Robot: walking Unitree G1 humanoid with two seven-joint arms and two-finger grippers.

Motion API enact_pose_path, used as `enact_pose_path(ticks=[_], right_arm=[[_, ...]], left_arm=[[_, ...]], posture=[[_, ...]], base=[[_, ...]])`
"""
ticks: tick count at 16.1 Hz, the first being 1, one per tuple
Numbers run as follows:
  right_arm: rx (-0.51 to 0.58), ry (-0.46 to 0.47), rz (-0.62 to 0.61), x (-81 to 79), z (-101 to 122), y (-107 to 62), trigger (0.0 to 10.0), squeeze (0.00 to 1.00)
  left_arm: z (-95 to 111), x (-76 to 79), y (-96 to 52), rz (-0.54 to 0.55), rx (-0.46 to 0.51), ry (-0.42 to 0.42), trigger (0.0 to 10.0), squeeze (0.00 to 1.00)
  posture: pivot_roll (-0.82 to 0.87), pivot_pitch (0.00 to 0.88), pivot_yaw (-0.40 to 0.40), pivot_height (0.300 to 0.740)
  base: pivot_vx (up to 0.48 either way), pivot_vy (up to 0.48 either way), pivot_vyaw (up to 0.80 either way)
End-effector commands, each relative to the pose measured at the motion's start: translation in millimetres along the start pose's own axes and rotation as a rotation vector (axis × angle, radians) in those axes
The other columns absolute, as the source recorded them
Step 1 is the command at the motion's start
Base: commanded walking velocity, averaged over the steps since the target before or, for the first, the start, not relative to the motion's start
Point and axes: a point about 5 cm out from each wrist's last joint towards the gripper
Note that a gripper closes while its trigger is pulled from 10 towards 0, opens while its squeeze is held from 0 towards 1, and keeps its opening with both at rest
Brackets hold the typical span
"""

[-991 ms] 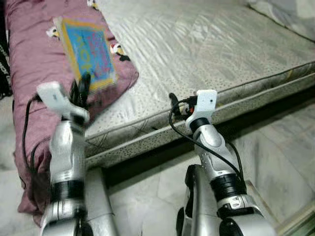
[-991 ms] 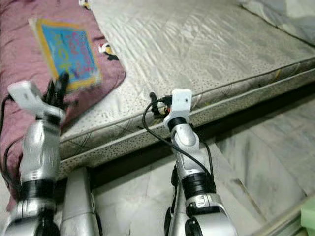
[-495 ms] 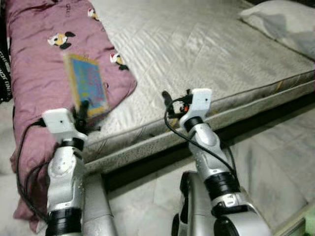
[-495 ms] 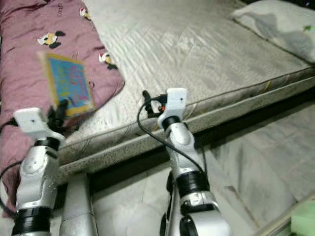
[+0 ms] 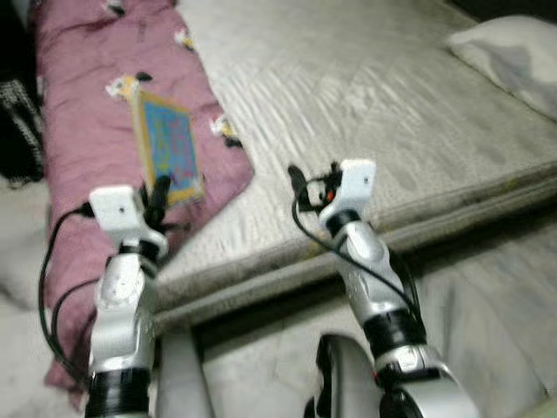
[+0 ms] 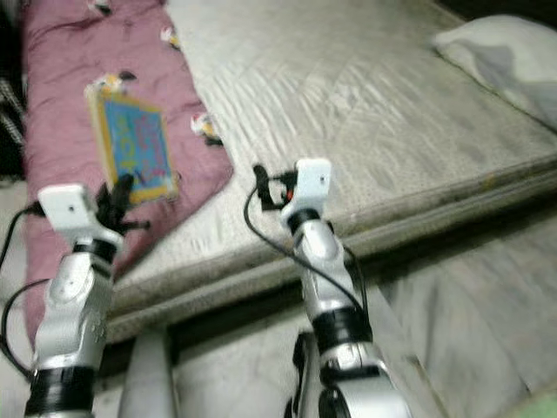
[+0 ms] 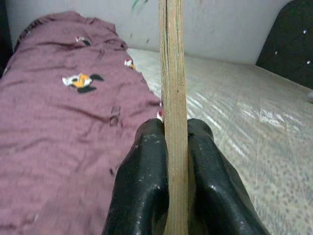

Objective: Clean up the room

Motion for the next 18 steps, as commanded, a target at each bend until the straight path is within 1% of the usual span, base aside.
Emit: enact_pose_path(ticks=[1, 2, 4, 7, 9, 12, 14, 15, 17, 18], right_arm=[[0.028, -0.001, -0.017, 3.5, 7, 1.0, 10.0, 0.0], [0.028, -0.001, -0.017, 3.5, 7, 1.0, 10.0, 0.0], [0.036, -0.012, -0.026, 7.7, 10, 2.6, 10.0, 0.0], [0.041, -0.019, -0.031, 10.2, 13, 4.1, 10.0, 0.0], [0.046, -0.028, -0.044, 13.6, 16, 5.5, 10.0, 0.0], [0.042, -0.042, -0.061, 18.0, 15, 4.4, 10.0, 0.0], [0.032, -0.047, -0.085, 21.8, 12, 1.9, 10.0, 0.0], [0.023, -0.063, -0.096, 23.5, 11, 1.1, 10.0, 0.0], [0.015, -0.087, -0.117, 24.6, 10, 0.6, 10.0, 0.0], [0.024, -0.075, -0.103, 23.4, 11, 0.3, 10.0, 0.0]], left_arm=[[11, 4.0, 3.7, -0.014, 0.04, 0.027, 10.0, 0.0], [11, 4.0, 3.7, -0.014, 0.04, 0.027, 10.0, 0.0], [10, 3.7, 6.0, 0.006, 0.026, 0.038, 10.0, 0.0], [8, 6.4, 6.4, 0.016, 0.01, 0.042, 10.0, 0.0], [5, 8.0, 6.6, 0.041, -0.003, 0.049, 10.0, 0.0], [4, 7.5, 6.7, 0.074, -0.006, 0.054, 10.0, 0.0], [2, 8.1, 7.3, 0.079, -0.011, 0.04, 10.0, 0.0], [3, 7.3, 8.1, 0.098, -0.01, 0.049, 10.0, 0.0], [2, 7.7, 8.5, 0.102, -0.016, 0.05, 10.0, 0.0], [3, 8.3, 8.4, 0.092, -0.012, 0.06, 10.0, 0.0]], posture=[[0.0, 0.0, -0.029, 0.668], [0.0, 0.0, -0.029, 0.668], [0.0, 0.0, -0.034, 0.697], [0.0, 0.0, -0.04, 0.721], [-0.01, 0.0, -0.041, 0.74], [-0.01, 0.0, -0.043, 0.74], [-0.02, 0.0, -0.042, 0.74], [-0.02, 0.0, -0.04, 0.74], [-0.02, 0.0, -0.04, 0.74], [-0.02, 0.0, -0.038, 0.74]], base=[[0.0, 0.0, 0.0], [0.0, 0.0, 0.0], [0.0, 0.0, 0.0], [0.0, 0.0, 0.0], [0.0, 0.0, 0.0], [0.0, 0.0, 0.0], [0.0, 0.0, 0.0], [0.0, 0.0, 0.0], [0.0, 0.0, 0.0], [0.0, 0.0, 0.0]])
Point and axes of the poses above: a point about 5 cm out from each wrist's last joint towards the gripper, its own y axis pointing out of the wrist towards the gripper, its own z axis along the axis of the wrist's last joint, x = y × z, and after that the axes turned 8 degrees about -y, right-handed
